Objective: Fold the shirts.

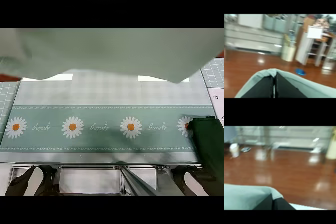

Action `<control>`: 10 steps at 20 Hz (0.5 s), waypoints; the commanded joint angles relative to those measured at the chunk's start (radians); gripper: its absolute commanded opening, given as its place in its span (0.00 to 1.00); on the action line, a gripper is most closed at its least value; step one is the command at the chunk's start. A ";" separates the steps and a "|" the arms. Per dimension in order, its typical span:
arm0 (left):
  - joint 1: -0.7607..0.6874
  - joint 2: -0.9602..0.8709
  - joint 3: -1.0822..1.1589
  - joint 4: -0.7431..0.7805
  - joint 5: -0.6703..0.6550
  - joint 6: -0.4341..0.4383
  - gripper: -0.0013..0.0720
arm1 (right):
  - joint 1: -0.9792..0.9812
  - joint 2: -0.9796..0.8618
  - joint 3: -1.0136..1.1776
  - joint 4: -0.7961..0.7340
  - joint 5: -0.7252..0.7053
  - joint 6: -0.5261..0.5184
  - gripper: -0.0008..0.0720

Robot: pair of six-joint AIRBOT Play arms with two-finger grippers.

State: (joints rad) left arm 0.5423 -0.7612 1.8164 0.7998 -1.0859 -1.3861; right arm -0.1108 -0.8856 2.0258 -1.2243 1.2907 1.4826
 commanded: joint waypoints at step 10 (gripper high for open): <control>-0.503 0.224 -0.039 0.741 -0.266 -0.200 0.04 | 0.001 0.201 -0.219 0.000 0.286 0.051 0.04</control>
State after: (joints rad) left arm 0.1390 -0.5213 1.8233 1.3773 -1.2495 -1.5238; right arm -0.1108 -0.6941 1.9110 -1.2793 1.5383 1.5253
